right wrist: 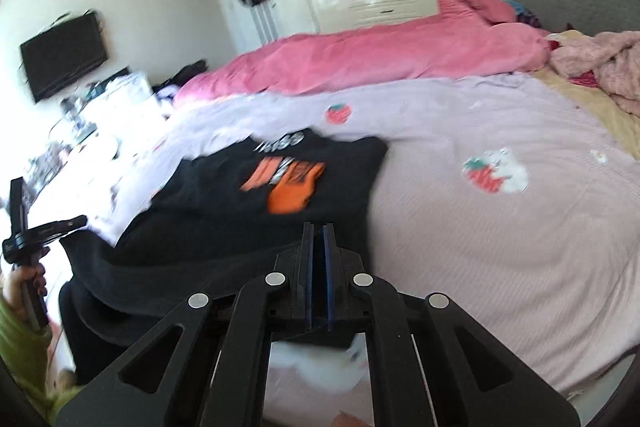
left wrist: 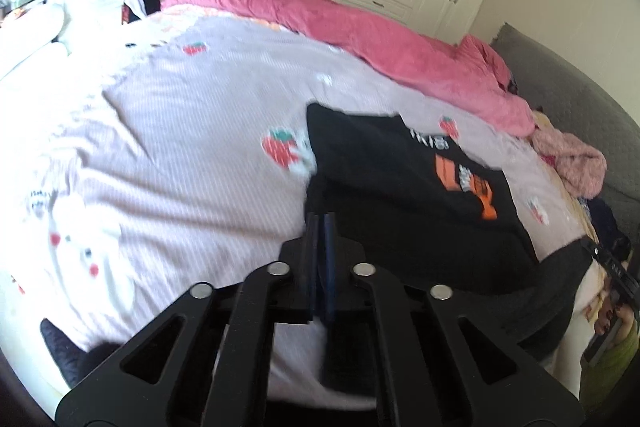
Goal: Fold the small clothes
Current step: 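Lift the hem with both grippers and fold it toward the collar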
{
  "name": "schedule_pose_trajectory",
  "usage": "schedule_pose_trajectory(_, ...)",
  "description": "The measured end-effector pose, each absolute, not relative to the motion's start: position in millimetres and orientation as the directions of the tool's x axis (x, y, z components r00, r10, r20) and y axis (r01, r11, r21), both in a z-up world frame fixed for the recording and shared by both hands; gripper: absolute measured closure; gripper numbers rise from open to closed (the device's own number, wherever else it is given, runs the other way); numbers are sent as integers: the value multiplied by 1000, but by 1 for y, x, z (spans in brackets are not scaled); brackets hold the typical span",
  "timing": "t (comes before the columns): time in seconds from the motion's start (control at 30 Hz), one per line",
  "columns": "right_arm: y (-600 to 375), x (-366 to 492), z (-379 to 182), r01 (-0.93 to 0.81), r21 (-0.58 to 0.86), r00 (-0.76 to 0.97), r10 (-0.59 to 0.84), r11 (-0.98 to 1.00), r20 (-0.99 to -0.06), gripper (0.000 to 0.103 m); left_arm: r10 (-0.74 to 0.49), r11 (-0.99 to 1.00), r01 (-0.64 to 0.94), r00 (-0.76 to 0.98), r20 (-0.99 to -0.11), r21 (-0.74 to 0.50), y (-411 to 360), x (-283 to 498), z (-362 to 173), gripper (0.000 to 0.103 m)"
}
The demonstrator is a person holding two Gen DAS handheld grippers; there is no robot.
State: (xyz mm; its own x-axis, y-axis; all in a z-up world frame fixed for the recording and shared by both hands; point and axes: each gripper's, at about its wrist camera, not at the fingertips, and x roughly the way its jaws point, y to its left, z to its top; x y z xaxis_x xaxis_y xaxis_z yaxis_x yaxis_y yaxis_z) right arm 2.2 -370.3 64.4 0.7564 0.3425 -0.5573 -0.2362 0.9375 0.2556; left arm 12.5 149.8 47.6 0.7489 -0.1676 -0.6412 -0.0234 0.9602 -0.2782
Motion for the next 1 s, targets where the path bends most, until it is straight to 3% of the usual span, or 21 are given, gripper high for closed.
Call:
schedule_pose_trajectory(0.1,-373,18,57,-209,267,770,327,941,-547,99,-160,955,-46,751,-640,-292,155,34,49,103)
schedule_pose_trajectory(0.27,-373,33,27,-166,286,722,314,944,-617,98,-194,945,-45,720,-666,-324,149,38,29,103)
schedule_pose_trajectory(0.43,-376,30,10,-147,314,680,327,938,-656,90,-213,948,-29,683,-699,-317,144,17,13,78)
schedule_pose_trajectory(0.5,-378,26,12,-153,328,677,340,932,-652,64,-220,947,-27,671,-708,-321,145,4,9,71)
schedule_pose_trajectory(0.63,-380,15,19,-174,329,677,355,928,-644,62,-248,931,-43,654,-714,-363,152,-22,0,67)
schedule_pose_trajectory(0.7,-379,11,23,-192,332,670,370,924,-643,53,-281,915,-43,642,-713,-400,154,-34,-6,64)
schedule_pose_trajectory(0.8,-379,4,30,-207,316,674,369,926,-640,52,-328,897,-31,622,-711,-441,150,-44,-13,63)
schedule_pose_trajectory(0.87,-379,2,34,-212,323,670,378,922,-639,52,-348,895,-13,602,-719,-445,144,-45,-17,54)
schedule_pose_trajectory(0.9,-380,2,35,-213,328,669,382,920,-638,52,-363,894,-2,583,-727,-447,140,-43,-20,42)
schedule_pose_trajectory(1.0,-380,5,35,-206,348,659,393,915,-641,52,-392,889,18,547,-739,-458,129,-39,-28,40)
